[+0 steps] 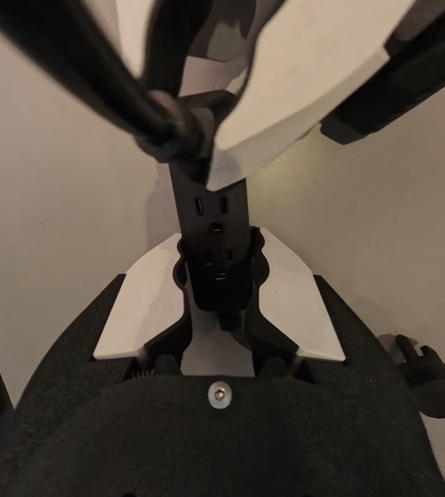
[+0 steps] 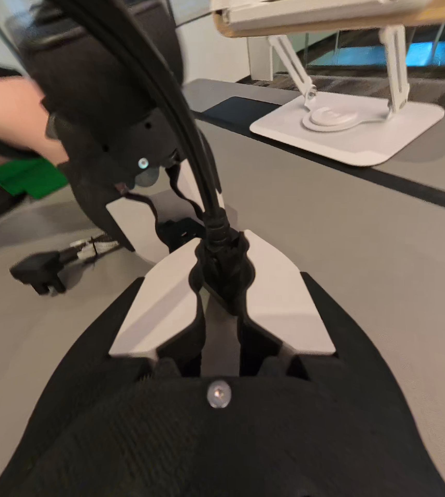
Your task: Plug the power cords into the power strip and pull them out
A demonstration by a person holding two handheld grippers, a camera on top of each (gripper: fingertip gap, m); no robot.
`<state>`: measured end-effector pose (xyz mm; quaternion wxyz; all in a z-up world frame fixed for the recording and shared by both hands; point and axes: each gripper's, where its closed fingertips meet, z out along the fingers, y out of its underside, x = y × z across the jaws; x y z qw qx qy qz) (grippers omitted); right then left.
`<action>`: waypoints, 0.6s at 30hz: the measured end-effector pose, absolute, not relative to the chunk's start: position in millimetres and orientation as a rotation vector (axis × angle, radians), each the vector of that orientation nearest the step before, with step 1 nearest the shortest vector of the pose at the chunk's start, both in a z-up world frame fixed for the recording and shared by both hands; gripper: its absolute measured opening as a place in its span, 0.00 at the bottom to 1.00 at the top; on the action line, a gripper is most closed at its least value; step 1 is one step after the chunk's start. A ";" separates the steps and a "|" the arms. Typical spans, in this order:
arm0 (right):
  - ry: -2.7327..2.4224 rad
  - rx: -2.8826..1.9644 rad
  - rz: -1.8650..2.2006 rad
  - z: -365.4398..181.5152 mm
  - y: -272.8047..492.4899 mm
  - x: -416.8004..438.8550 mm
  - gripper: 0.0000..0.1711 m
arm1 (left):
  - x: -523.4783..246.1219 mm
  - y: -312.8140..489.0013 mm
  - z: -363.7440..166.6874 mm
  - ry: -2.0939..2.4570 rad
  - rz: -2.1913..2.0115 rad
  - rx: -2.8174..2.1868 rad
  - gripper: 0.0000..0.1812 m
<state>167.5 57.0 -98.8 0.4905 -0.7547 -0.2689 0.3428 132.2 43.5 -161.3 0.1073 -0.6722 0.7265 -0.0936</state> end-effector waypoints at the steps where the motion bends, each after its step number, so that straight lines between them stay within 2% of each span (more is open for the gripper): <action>1: -0.587 -1.864 0.881 -99.4 60.8 168.4 0.15 | 132.4 43.7 -161.4 2.137 -0.264 -1.986 0.26; 5: -0.334 -1.947 1.154 -104.6 73.3 173.3 0.14 | 133.4 45.1 -161.7 2.123 -0.262 -1.993 0.28; 10: -0.317 -1.973 1.172 -105.5 76.7 173.9 0.15 | 134.4 50.1 -161.3 2.063 -0.285 -2.061 0.28; 13: -0.247 -2.007 1.257 -105.5 76.8 174.5 0.16 | 136.5 50.4 -156.8 1.975 -0.436 -2.139 0.26; 18: -0.207 -2.128 1.172 -108.0 75.5 173.3 0.16 | 132.6 57.9 -112.9 1.871 -0.370 -1.930 0.22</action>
